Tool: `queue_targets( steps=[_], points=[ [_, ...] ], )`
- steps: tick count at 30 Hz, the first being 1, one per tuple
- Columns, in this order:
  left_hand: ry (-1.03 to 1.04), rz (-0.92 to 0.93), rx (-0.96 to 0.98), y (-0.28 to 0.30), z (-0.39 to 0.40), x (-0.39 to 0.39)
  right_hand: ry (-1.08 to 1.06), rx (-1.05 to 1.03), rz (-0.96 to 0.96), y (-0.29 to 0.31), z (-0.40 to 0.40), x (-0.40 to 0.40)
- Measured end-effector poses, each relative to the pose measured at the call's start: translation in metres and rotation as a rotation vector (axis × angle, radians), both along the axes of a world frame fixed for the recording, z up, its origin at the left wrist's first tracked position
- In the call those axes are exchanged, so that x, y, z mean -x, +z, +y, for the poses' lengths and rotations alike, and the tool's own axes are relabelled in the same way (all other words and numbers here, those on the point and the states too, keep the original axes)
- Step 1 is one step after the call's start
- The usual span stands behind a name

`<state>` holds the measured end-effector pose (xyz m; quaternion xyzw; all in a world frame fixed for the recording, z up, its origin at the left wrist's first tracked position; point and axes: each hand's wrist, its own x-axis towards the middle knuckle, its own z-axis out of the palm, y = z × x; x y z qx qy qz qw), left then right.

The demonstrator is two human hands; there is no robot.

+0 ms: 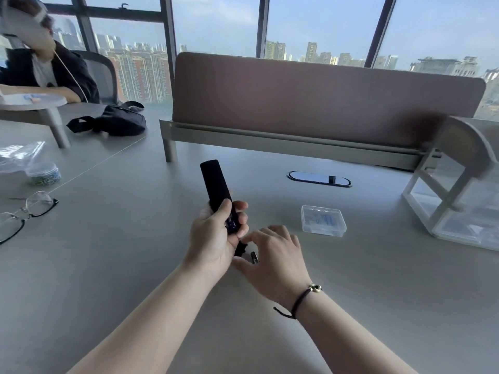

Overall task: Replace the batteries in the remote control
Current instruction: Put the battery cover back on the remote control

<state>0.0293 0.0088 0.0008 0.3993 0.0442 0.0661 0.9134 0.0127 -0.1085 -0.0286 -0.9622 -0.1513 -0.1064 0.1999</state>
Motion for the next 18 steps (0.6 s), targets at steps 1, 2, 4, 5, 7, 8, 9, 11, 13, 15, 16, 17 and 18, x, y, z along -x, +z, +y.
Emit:
queue_targets(
  steps=[1,2,4,5,7,8,9,11,13,15,16,17,18],
  points=[
    [0.006,-0.004,0.004,0.0,0.0,0.0,0.015,0.04,0.004,0.0,0.01,-0.001],
    [0.015,-0.006,0.004,0.001,0.0,0.0,0.027,0.073,0.008,0.0,0.019,-0.002],
    [0.037,-0.007,0.012,0.002,0.003,-0.001,0.026,0.092,-0.001,0.0,0.034,-0.004],
    [0.047,-0.012,0.026,0.003,0.006,-0.001,0.013,0.084,-0.017,0.0,0.038,-0.006],
    [0.06,-0.027,0.062,0.005,0.011,-0.001,-0.007,0.078,-0.042,0.001,0.043,-0.011],
    [0.066,-0.038,0.073,0.006,0.013,-0.001,-0.003,0.085,-0.051,0.002,0.044,-0.013],
    [0.074,-0.051,0.079,0.006,0.014,0.0,0.005,0.101,-0.058,0.003,0.045,-0.015],
    [0.092,-0.086,0.069,0.006,0.014,0.002,0.02,0.106,-0.064,0.006,0.043,-0.017],
    [0.115,-0.115,0.02,0.005,0.013,0.005,-0.004,0.041,-0.071,0.01,0.036,-0.019],
    [0.14,-0.121,-0.044,0.004,0.011,0.006,-0.065,-0.083,-0.087,0.016,0.021,-0.019],
    [0.149,-0.119,-0.076,0.003,0.009,0.007,-0.094,-0.18,-0.088,0.019,0.011,-0.019],
    [0.153,-0.117,-0.11,0.002,0.008,0.007,-0.113,-0.308,-0.071,0.023,0.0,-0.018],
    [0.15,-0.112,-0.149,0.001,0.005,0.008,-0.119,-0.465,-0.036,0.026,-0.012,-0.016]
  ],
)
